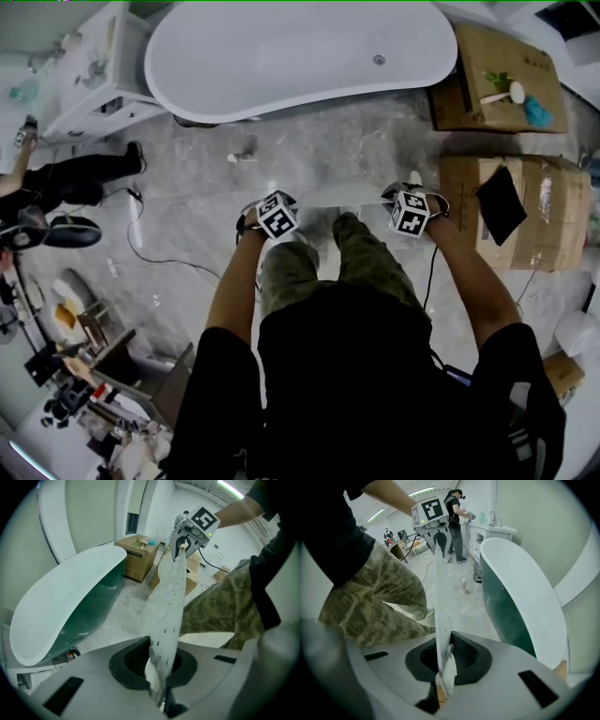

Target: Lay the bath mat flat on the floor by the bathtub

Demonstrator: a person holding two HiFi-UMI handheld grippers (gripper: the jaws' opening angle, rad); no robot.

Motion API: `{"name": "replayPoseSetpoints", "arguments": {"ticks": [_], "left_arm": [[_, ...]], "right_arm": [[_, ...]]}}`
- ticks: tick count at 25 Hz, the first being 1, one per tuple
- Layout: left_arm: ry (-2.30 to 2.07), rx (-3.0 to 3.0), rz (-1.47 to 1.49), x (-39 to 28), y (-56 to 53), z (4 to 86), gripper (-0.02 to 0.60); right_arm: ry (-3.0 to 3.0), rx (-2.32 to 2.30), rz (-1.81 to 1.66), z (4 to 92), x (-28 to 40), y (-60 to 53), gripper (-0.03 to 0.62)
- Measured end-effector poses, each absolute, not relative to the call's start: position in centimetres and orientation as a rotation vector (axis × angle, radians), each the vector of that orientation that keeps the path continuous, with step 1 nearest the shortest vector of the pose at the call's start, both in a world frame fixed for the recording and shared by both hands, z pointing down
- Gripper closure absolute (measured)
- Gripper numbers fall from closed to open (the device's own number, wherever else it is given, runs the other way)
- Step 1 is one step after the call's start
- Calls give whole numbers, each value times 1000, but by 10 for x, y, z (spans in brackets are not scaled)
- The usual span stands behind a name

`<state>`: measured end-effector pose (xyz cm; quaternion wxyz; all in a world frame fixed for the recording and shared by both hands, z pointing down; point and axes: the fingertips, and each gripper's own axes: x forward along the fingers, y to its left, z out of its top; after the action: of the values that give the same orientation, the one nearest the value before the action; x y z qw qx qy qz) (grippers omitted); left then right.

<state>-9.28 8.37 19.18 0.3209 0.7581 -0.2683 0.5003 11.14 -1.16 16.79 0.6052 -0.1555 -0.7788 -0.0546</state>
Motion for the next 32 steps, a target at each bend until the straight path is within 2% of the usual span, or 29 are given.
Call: {"name": "replayPoseSetpoints", "arguments": {"ticks": [5,15,19,23,32], "left_arm": [[-735,1938,1334,-114,97,240,554],[-759,1923,1279,-124,88,386,554],[-743,1928,1311,-124,95,445,554],[-761,1886,1200,-122,105,502,554],[-643,1860,1294,-108,124,599,554]], "right_arm": [[-1820,-306,-72,216,96,2,566],[-1779,-231,-85,359,89,-5,566],[-1728,-176,-138,423,88,-7,566],[-1719,-166,-143,479,96,1,566],[-1688,-164,-39,586,110,13,565]]}}
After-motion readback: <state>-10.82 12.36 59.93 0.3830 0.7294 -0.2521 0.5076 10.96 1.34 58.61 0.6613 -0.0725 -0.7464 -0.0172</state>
